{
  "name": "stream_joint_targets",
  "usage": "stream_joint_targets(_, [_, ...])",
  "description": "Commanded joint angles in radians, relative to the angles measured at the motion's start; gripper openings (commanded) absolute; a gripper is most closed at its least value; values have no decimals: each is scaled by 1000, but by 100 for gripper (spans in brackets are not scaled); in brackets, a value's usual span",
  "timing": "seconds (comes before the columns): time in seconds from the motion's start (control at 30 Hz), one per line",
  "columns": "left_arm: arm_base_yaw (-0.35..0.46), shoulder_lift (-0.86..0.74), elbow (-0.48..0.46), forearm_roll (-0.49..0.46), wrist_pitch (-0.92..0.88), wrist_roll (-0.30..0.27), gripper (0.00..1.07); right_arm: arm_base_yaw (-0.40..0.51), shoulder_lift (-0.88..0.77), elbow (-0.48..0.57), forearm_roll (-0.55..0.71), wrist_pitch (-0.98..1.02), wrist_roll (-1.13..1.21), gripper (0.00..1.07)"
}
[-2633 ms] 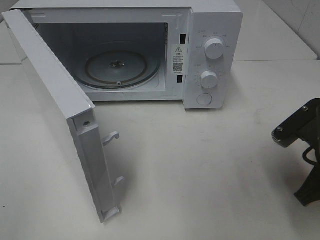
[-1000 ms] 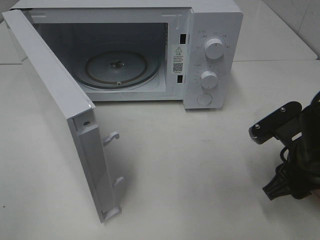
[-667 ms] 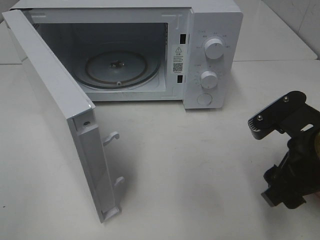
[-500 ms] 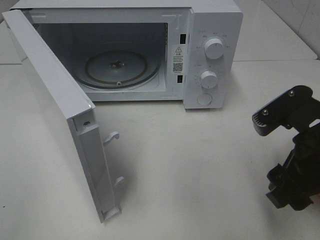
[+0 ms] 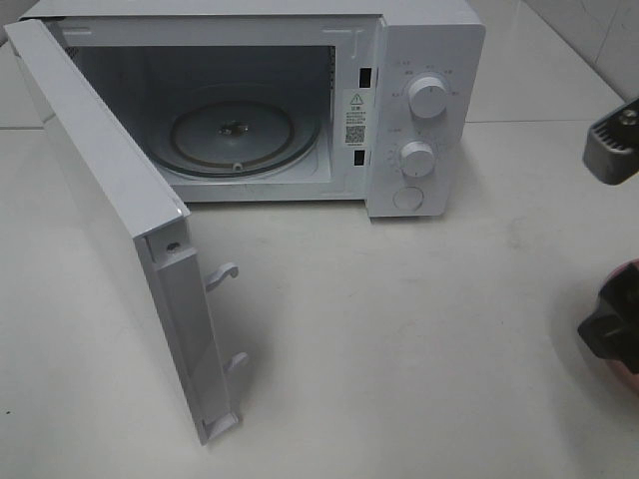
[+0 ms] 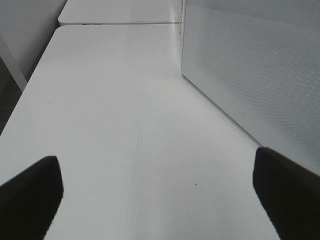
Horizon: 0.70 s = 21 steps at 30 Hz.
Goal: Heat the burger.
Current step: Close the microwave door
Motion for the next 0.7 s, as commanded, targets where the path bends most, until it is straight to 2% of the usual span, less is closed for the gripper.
stream_joint_targets(0.03, [0,-21,2,3,-1,0,98,0,-86,-6,19,64,-38,76])
stream_joint_targets(0.47, [0,-21,2,3,-1,0,98,0,-358,9,42,271,-53,76])
stream_joint_targets(0.63, [0,-21,2,3,-1,0,98,0,-486,61,38,278,-53,76])
stream_joint_targets(0.7, [0,-21,2,3,-1,0,98,-17,-537,116,40,275,-53,76])
